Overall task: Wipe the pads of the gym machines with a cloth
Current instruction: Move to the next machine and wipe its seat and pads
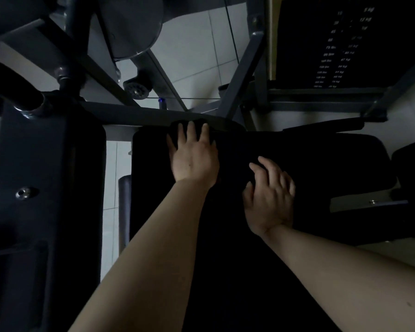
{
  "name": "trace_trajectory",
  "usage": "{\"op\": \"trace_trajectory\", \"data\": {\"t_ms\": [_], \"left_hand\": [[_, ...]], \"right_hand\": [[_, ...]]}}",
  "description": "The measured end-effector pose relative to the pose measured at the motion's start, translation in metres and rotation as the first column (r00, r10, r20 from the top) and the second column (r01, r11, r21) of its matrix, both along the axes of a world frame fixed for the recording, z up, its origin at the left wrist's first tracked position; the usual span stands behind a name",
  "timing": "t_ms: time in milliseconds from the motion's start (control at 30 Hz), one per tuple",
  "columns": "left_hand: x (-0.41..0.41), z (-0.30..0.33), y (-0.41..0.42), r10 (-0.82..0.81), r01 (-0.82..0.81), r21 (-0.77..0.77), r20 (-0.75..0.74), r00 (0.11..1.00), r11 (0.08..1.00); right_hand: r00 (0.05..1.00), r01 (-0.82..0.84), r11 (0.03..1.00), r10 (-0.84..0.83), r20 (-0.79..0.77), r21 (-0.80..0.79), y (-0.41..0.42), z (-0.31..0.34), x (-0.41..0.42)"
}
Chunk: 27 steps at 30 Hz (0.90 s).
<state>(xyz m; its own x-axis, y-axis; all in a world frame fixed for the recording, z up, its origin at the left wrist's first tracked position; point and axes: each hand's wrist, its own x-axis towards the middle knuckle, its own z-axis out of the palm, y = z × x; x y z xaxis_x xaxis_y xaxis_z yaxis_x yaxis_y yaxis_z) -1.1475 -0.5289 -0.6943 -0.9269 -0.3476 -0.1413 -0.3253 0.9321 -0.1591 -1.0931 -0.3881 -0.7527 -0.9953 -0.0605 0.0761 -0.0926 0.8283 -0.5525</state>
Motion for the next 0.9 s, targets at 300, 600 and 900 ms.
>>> {"op": "trace_trajectory", "data": {"t_ms": [300, 600, 900], "left_hand": [[0.038, 0.013, -0.041, 0.298, -0.304, -0.054, -0.097, 0.95, 0.951], [0.134, 0.01, 0.01, 0.518, -0.52, -0.038, -0.064, 0.853, 0.853], [0.159, 0.017, 0.022, 0.633, -0.631, -0.075, -0.011, 0.774, 0.772]], "right_hand": [[0.999, -0.027, 1.0, 0.028, 0.046, -0.015, 0.002, 0.0, 0.0], [0.994, -0.055, 0.998, 0.058, 0.092, -0.032, 0.005, 0.005, 0.0], [0.987, -0.147, 0.987, 0.15, 0.053, -0.065, 0.006, 0.01, 0.006]]}}
